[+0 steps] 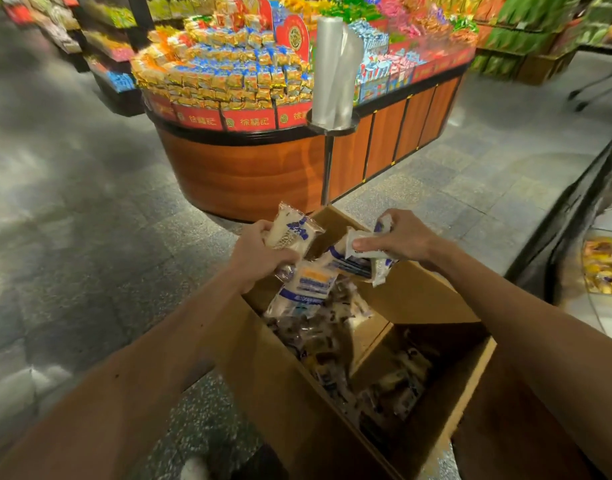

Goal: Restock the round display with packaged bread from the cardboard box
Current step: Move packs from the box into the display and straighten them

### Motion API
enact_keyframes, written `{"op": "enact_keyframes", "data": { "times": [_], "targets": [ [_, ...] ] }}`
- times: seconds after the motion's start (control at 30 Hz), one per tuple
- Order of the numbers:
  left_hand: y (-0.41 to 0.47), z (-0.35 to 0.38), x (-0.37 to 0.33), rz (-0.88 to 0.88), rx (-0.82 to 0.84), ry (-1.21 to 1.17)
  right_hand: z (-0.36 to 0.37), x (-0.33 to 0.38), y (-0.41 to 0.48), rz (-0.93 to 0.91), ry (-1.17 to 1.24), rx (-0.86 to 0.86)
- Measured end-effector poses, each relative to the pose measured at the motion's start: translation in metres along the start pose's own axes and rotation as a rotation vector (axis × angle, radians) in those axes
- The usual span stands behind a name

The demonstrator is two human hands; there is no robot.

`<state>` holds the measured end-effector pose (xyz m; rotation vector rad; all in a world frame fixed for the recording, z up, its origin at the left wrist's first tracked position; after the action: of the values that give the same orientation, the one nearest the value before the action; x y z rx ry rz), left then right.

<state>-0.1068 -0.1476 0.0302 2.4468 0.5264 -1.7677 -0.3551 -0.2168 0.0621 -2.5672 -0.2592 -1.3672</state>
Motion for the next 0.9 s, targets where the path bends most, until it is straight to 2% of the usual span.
{"op": "enact_keyframes", "data": {
  "times": [0.27, 0.4, 0.53, 0.63, 0.8, 0.9],
  "targets": [
    [0.146, -0.083, 0.040, 0.000, 0.268, -0.103, 0.102, 0.053, 0.101, 0.106, 0.062, -0.206],
    [0.216, -0.129, 0.023, 0.029, 0.413, -0.061, 0.133, 0.097, 0.146, 0.147, 0.046, -0.307],
    [0.303, -0.150, 0.003, 0.102, 0.464, -0.012, 0.137, 0.121, 0.202, 0.182, 0.015, -0.405],
    [0.369, -0.144, -0.009, 0.166, 0.520, 0.045, 0.138, 0.120, 0.254, 0.229, 0.004, -0.446],
    [0.473, -0.107, -0.032, 0.123, 0.608, -0.020, 0.124, 0.096, 0.344, 0.307, 0.053, -0.521],
    [0.514, -0.069, -0.061, 0.146, 0.698, -0.026, 0.096, 0.095, 0.369, 0.388, 0.006, -0.602]
  ]
}}
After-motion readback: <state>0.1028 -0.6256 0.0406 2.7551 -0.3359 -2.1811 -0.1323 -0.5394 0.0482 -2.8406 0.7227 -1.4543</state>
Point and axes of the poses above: each hand's wrist, its own y-axis towards the middle knuckle, its own z-axis out of the palm, x = y × z, the point moved 8 cm from there along y, towards the middle knuckle, and after that the axes turned 6 degrees about -x, right-handed, at the moved point
